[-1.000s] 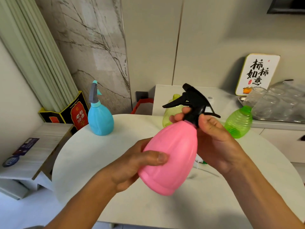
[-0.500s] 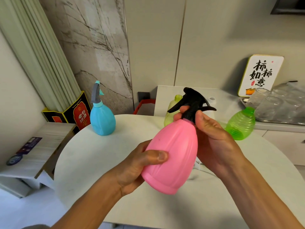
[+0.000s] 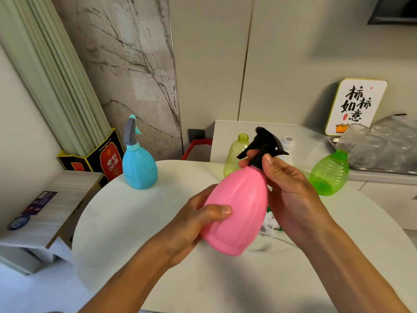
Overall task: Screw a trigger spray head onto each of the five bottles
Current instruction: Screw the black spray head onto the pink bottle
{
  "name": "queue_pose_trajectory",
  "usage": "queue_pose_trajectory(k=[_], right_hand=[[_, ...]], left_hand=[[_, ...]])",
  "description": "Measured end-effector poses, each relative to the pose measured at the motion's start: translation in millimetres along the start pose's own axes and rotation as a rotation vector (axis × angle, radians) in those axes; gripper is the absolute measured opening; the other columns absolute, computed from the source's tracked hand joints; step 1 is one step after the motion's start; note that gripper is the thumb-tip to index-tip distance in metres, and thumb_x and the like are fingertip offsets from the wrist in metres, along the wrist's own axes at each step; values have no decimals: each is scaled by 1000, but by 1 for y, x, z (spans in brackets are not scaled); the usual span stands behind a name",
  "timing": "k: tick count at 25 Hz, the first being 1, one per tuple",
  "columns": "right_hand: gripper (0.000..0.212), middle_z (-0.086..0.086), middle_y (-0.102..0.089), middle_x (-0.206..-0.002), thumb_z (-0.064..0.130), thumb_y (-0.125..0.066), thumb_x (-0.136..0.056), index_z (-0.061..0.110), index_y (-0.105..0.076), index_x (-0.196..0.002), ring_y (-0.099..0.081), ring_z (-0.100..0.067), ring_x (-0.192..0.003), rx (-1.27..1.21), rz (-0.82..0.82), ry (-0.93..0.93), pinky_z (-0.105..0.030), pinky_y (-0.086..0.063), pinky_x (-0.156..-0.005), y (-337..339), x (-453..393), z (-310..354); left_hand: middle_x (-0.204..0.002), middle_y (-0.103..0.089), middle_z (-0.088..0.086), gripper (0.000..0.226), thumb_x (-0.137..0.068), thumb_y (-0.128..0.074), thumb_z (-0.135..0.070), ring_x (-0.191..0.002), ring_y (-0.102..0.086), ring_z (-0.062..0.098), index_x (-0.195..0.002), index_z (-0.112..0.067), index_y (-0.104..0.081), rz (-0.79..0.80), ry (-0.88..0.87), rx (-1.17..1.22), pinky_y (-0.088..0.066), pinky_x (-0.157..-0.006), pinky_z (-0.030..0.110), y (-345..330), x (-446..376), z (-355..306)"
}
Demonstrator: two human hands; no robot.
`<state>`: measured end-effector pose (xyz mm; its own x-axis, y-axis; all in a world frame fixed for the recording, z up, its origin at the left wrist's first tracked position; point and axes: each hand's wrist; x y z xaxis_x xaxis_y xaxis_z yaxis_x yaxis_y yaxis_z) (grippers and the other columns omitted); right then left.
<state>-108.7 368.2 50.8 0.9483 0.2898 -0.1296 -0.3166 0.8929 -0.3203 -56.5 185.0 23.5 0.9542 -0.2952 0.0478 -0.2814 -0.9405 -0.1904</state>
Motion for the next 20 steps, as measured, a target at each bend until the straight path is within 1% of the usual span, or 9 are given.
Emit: queue_pose_trajectory(k=[3, 5, 7, 9, 11, 14, 16, 18, 20], right_hand=[[29, -2, -77, -103, 32, -62, -87, 17, -73, -109, -69, -16, -100, 193, -17, 75, -20, -52, -79, -6, 1, -6], [29, -1, -77, -106, 31, -64, -87, 21, -73, -112, -69, -17, -105, 236, 33, 78, -22, -54, -81, -13, 5, -14], [29, 4, -75, -110, 29, -68, -87, 25, -71, -116, -67, -14, -108, 324, 23, 64, -23, -54, -80, -17, 8, -19], [45, 13, -69, -119, 27, -73, -86, 33, -60, -129, -62, -7, -112, 483, -20, 19, -18, -52, -76, -15, 6, -19], [57, 19, -63, -124, 26, -76, -84, 39, -52, -134, -58, -3, -113, 564, -32, -50, -14, -50, -73, -7, 5, -16], [45, 17, -66, -120, 26, -75, -84, 39, -58, -124, -61, -10, -110, 578, 11, -124, -24, -49, -83, 5, 6, -20], [36, 20, -69, -114, 30, -75, -84, 40, -62, -117, -62, -6, -106, 638, 41, -137, -22, -48, -81, 10, 8, -23], [32, 25, -68, -112, 34, -74, -84, 44, -64, -113, -61, 2, -103, 709, 77, -116, -22, -49, -80, 13, 10, -25], [31, 27, -67, -113, 35, -73, -85, 45, -63, -112, -60, 3, -104, 758, 103, -74, -24, -51, -82, 12, 12, -26]], left_hand=[[-115, -54, -36, 72, -54, -82, -56, -106, -54, -7, -114, -67, -45, -124, -111, -428, -55, -71, 19, 1, -2, -1], [-117, -47, -39, 85, -47, -79, -70, -107, -51, -6, -117, -69, -31, -237, -147, -675, -56, -71, 19, -4, -1, 5], [-113, -48, -37, 85, -45, -76, -73, -102, -54, 0, -114, -70, -27, -315, -175, -797, -58, -70, 21, -7, -4, 9], [-107, -48, -37, 83, -44, -75, -72, -96, -54, 0, -114, -68, -30, -388, -200, -811, -57, -66, 19, 1, -15, 6], [-106, -45, -33, 93, -44, -73, -70, -93, -49, -3, -127, -53, -33, -518, -246, -802, -49, -65, 13, 22, -35, -1], [-108, -44, -29, 91, -53, -84, -48, -92, -50, 1, -130, -41, -36, -615, -294, -770, -42, -62, 12, 63, -66, -1], [-116, -45, -18, 89, -58, -89, -33, -100, -48, 10, -130, -36, -37, -663, -247, -748, -47, -68, 21, 89, -80, 15], [-122, -43, -13, 90, -60, -90, -28, -107, -46, 15, -133, -31, -37, -702, -222, -755, -49, -73, 28, 109, -88, 33], [-122, -43, -14, 88, -61, -89, -26, -107, -45, 14, -133, -31, -39, -728, -253, -740, -47, -72, 25, 119, -98, 44]])
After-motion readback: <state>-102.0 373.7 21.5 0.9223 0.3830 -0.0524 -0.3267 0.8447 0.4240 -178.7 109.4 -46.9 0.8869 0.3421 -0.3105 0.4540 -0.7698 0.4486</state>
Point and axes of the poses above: each hand's wrist, its own x-axis away from the middle knuckle, its own y-axis out of the back of the hand, z = x × y
